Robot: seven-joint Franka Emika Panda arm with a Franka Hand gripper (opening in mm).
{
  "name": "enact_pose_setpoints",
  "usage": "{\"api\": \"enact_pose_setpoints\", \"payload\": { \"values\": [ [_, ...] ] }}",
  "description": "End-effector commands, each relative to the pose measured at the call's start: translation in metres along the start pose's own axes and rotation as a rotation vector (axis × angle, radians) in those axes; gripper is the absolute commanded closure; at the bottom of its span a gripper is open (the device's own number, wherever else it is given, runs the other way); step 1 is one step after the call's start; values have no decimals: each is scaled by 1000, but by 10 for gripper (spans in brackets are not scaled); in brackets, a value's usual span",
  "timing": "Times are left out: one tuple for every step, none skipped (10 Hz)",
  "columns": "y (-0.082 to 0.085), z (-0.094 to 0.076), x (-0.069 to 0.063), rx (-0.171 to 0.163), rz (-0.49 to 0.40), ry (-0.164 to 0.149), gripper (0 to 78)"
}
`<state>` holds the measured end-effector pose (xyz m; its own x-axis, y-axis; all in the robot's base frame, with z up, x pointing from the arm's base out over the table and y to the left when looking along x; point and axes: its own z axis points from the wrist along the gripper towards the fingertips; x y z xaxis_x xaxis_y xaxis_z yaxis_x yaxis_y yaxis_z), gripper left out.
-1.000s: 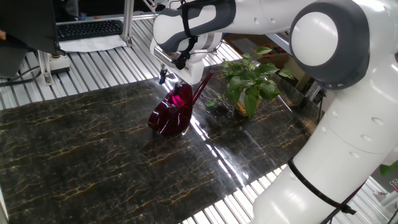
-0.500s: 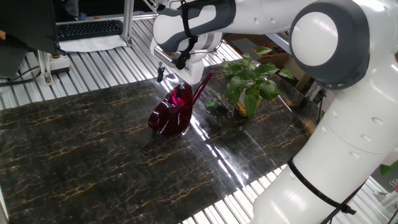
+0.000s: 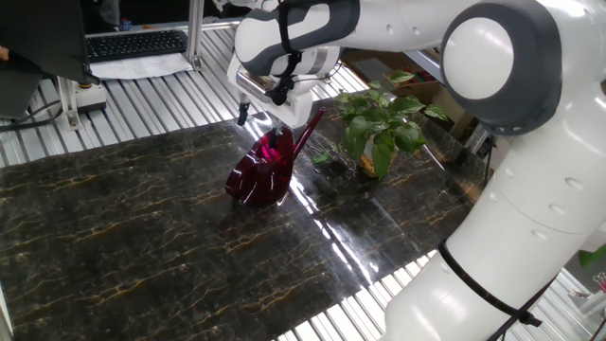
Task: Water the plant
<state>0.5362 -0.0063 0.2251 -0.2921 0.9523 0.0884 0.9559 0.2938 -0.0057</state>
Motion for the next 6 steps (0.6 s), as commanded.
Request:
{"api": "enact_pose_setpoints", "payload": {
  "values": [
    [1,-1,0,0,6,1,1],
    [-5,1,0,14,8,-37,1],
    [-11,3,0,17,2,-47,1],
    [-18,1,-2,26,4,-43,1],
    [-25,-2,-4,32,-2,-35,1],
    [-32,-3,-7,32,-6,-29,1]
  ]
}}
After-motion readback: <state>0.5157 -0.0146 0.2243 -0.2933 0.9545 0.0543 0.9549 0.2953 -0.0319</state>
